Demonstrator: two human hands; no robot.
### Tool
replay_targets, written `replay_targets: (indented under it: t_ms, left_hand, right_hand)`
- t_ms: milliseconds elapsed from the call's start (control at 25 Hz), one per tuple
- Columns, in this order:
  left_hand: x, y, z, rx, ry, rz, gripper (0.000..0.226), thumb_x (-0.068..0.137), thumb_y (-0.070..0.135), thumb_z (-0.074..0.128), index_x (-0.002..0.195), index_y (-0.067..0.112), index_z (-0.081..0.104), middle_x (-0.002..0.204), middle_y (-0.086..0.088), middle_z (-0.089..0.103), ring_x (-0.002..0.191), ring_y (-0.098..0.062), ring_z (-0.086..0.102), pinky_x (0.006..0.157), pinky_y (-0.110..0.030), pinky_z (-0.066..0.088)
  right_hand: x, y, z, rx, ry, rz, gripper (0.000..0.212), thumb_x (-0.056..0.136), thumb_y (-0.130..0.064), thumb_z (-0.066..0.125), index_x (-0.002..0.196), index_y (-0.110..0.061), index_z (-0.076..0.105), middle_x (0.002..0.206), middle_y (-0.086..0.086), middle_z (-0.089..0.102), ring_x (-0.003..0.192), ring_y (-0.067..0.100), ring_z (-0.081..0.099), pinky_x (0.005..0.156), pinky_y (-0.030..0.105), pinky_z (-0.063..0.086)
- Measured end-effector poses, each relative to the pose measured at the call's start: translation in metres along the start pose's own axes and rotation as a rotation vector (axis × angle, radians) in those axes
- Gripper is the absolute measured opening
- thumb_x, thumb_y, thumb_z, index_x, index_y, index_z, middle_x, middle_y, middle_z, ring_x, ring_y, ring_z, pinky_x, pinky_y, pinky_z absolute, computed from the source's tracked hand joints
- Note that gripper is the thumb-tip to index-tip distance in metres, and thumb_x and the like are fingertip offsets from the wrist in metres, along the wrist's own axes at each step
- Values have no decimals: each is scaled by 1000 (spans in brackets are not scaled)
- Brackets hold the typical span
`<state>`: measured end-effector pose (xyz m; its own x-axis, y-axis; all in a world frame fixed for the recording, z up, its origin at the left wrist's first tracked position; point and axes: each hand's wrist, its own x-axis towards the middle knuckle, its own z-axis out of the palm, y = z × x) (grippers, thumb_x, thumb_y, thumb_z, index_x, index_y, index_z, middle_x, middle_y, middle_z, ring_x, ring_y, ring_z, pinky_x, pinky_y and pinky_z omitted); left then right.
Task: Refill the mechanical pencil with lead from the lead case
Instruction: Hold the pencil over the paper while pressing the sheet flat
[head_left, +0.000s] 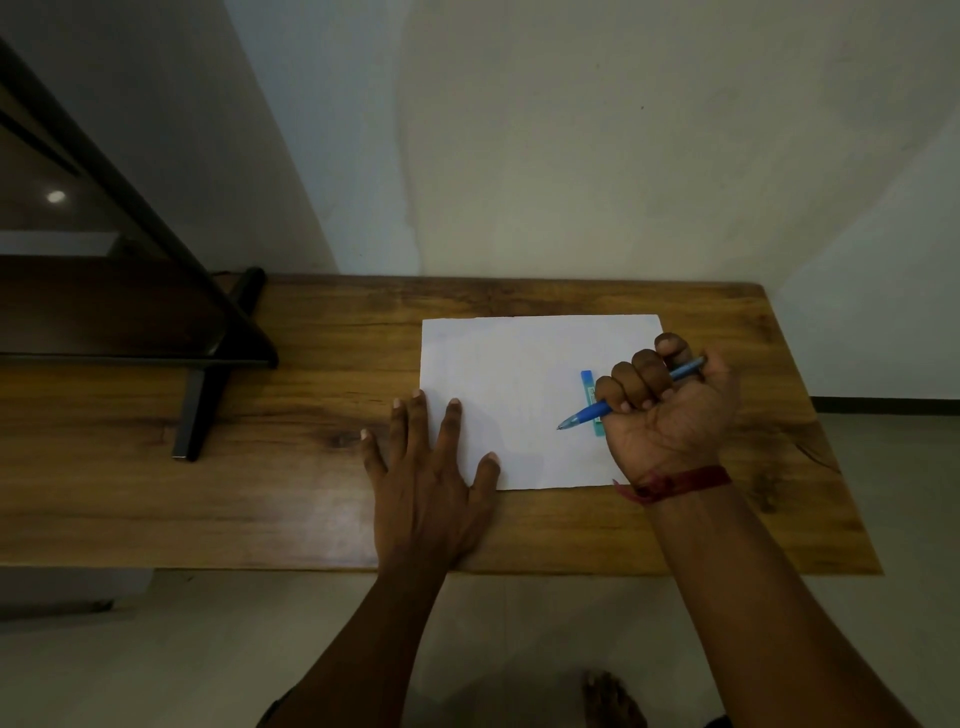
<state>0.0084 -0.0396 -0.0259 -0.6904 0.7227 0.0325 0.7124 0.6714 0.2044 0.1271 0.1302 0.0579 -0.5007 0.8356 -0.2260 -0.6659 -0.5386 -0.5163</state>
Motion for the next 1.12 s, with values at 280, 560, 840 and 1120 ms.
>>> replay_targets:
  t_ms: [280,560,840,1120]
  left_hand:
    - [0,1,0,6,-3,-6,74,86,72,17,150,34,17,161,-8,11,148,-28,5,117,-56,2]
    - [0,1,-1,6,8,-3,73,86,71,19,149,33,20,161,-9,15,148,-29,7,117,-57,4]
    - [0,-1,2,4,7,1,74,86,72,20,149,33,20,161,-9,14,148,-29,7,117,-58,6]
    - [0,-1,2,-3,13,-2,74,86,72,20,149,33,20,161,-9,15,148,-29,6,117,-57,4]
  right_hand:
    - [-2,-2,-3,-14,21,-14,47,91,-42,22,66,-15,51,41,-6,33,37,8,25,46,20,23]
    - [-1,-3,-3,-19,39,-31,46,92,-36,19,66,-15,50,40,-6,32,36,9,24,45,20,22]
    - [0,-4,-3,-19,8,-27,46,92,-37,19,66,-15,50,40,-6,33,36,8,25,48,20,22]
    - [1,-3,-4,-23,3,-26,50,92,-36,17,69,-13,55,41,-6,34,37,8,26,47,20,24]
